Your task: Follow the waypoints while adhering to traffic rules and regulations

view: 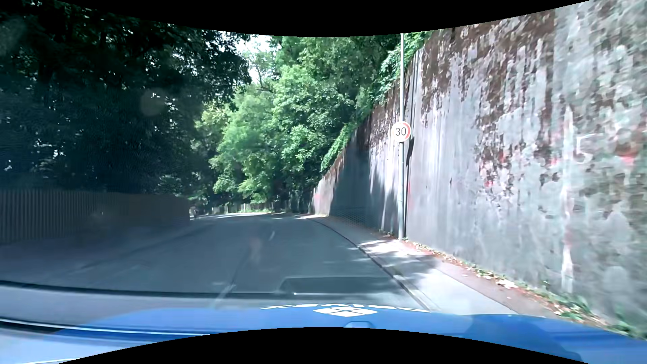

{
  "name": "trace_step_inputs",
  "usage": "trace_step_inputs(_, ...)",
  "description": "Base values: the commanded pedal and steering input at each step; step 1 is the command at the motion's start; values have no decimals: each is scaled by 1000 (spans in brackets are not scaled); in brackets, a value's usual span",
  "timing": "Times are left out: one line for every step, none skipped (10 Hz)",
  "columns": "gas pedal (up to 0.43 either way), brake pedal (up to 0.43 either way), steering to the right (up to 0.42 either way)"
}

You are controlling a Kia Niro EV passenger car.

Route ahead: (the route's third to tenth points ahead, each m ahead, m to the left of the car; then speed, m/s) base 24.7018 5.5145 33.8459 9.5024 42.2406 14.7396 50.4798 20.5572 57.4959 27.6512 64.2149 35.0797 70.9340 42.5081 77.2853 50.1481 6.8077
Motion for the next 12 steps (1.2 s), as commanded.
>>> trace_step_inputs(67,0,-63)
trace_step_inputs(67,0,-69)
trace_step_inputs(79,0,-63)
trace_step_inputs(79,0,-56)
trace_step_inputs(79,0,-54)
trace_step_inputs(79,0,-54)
trace_step_inputs(79,0,-54)
trace_step_inputs(87,0,-57)
trace_step_inputs(87,0,-59)
trace_step_inputs(87,0,-59)
trace_step_inputs(87,0,-57)
trace_step_inputs(87,0,-56)
